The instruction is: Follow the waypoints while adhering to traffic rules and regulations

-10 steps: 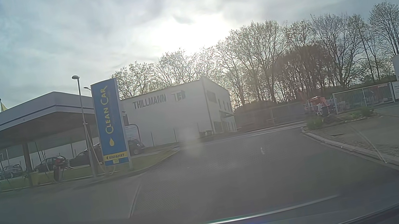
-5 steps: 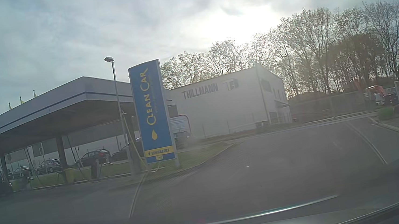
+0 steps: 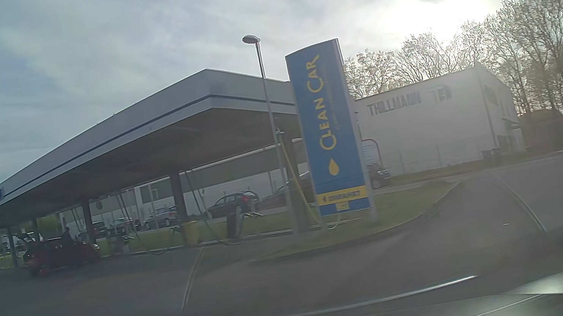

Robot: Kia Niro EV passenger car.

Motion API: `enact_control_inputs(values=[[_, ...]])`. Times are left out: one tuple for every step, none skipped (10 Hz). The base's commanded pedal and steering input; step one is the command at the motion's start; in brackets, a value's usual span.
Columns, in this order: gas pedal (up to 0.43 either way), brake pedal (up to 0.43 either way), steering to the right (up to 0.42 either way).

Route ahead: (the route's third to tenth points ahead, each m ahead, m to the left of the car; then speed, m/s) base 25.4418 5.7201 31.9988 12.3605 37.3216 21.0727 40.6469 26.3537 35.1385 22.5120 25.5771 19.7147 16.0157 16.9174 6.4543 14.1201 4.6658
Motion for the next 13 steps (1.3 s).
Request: enact_control_inputs(values=[[0.138,0.0,-0.473],[0.138,0.0,-0.473],[0.138,0.0,-0.476],[0.138,0.0,-0.48],[0.138,0.0,-0.484],[0.138,0.0,-0.485],[0.138,0.0,-0.485],[0.138,0.0,-0.485],[0.138,0.0,-0.485],[0.138,0.0,-0.479],[0.138,0.0,-0.47],[0.138,0.0,-0.462],[0.138,0.0,-0.449]])
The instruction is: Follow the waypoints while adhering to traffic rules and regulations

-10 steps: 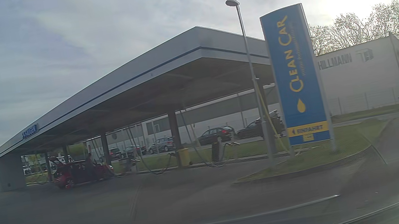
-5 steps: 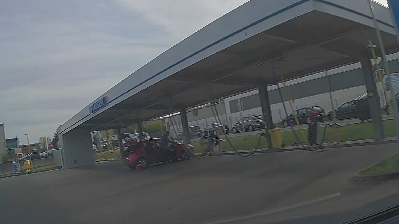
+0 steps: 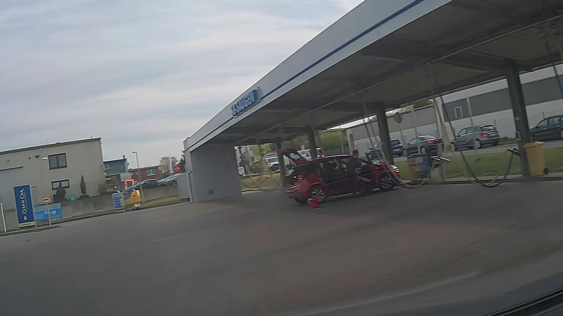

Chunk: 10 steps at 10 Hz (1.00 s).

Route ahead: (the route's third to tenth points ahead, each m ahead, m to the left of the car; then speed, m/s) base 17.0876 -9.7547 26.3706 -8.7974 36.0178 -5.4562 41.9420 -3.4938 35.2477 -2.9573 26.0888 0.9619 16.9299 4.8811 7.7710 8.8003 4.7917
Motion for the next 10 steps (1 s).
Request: enact_control_inputs(values=[[0.138,0.0,-0.426],[0.13,0.0,-0.404],[0.118,0.0,-0.374],[0.11,0.0,-0.334],[0.11,0.0,-0.305],[0.087,0.0,-0.262],[0.067,0.0,-0.231],[0.02,0.0,-0.197],[0.0,0.0,-0.173],[0.0,0.0,-0.147]])
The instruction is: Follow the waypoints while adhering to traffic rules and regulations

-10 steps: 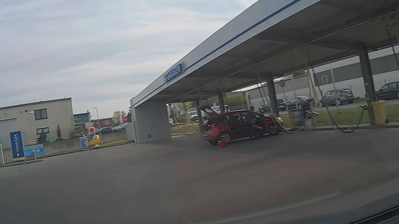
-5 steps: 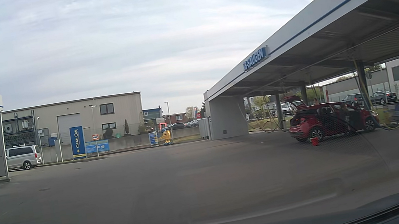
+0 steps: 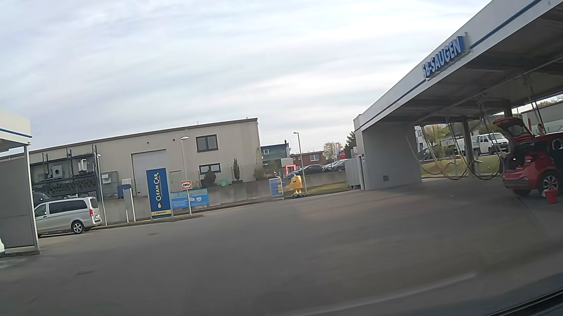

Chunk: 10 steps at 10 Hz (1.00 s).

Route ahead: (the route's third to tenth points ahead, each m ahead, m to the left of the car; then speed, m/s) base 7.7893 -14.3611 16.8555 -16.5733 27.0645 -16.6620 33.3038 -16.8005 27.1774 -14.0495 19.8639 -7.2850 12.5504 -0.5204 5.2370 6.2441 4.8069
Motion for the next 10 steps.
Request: enact_control_inputs(values=[[0.0,0.0,-0.13],[0.0,0.0,-0.107],[0.0,0.0,-0.091],[0.0,0.0,-0.069],[0.0,0.0,-0.053],[0.008,0.0,-0.044],[0.008,0.0,-0.044],[0.028,0.0,-0.04],[0.039,0.0,-0.034],[0.039,0.0,-0.026]])
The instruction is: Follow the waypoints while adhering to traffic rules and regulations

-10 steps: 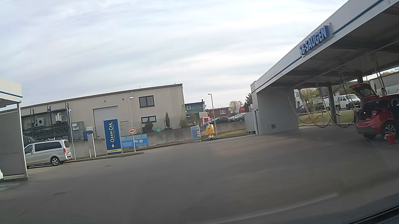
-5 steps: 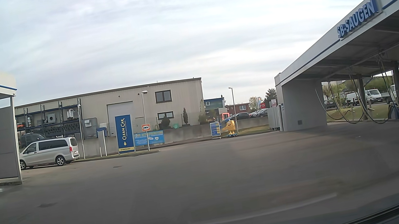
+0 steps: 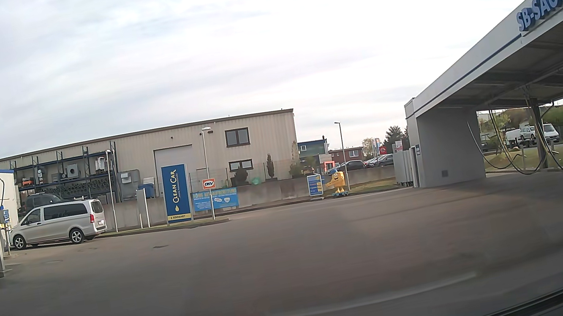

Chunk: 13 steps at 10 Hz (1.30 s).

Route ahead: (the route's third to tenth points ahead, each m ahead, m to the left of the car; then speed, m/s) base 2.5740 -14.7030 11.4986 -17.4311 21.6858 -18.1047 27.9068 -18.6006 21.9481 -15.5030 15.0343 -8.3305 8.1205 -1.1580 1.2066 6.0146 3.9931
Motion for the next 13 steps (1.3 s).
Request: enact_control_inputs(values=[[0.039,0.0,-0.021],[0.039,0.0,-0.02],[0.039,0.0,-0.02],[0.039,0.0,-0.016],[0.039,0.0,-0.01],[0.039,0.0,-0.004],[0.039,0.0,0.001],[0.039,0.0,0.006],[0.039,0.0,0.017],[0.039,0.0,0.02],[0.039,0.0,0.02],[0.039,0.0,0.02],[0.028,0.0,0.022]])
